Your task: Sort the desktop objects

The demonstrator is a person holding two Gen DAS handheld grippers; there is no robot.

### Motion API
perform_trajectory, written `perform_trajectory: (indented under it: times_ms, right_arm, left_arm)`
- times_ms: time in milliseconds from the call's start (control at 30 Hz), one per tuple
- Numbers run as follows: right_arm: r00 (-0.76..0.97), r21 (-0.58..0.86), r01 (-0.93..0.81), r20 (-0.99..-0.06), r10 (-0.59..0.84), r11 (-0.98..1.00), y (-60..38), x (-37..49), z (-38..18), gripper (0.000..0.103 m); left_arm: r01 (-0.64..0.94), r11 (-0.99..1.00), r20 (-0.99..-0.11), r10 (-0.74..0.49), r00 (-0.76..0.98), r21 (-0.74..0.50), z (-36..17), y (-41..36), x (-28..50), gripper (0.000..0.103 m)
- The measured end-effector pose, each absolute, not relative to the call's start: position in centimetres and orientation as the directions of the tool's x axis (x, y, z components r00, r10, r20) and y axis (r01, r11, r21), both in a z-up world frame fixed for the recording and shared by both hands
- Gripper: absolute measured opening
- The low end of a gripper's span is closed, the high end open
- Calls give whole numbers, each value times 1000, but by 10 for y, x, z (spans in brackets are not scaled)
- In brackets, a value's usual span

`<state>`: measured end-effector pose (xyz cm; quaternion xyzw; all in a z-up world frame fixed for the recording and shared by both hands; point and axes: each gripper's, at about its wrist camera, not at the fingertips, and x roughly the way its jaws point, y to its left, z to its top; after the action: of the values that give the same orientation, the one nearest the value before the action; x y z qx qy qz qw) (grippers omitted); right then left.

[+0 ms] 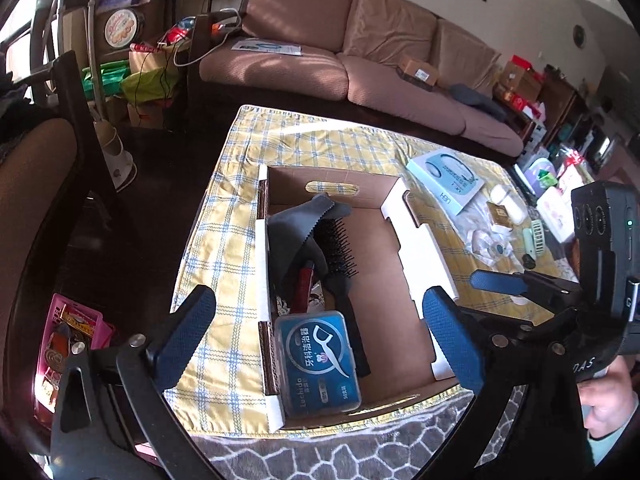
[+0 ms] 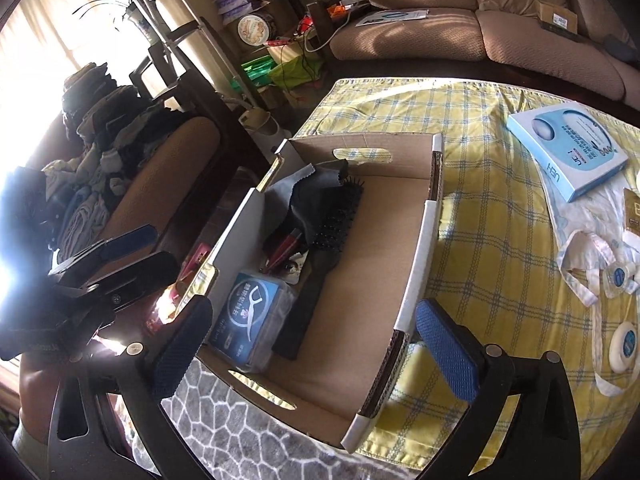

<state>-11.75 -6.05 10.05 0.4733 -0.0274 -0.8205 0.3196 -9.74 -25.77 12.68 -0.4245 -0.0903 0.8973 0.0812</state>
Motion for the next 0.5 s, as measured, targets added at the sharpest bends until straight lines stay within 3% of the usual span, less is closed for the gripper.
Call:
perform_trajectory:
  times_ms: [500]
  right_arm:
    - [-487,231,343,-785,-383,-910,66,-102,103,103]
  left_arm:
    - [-146,-965,-739,260,-622,-217,142,-151,-79,103]
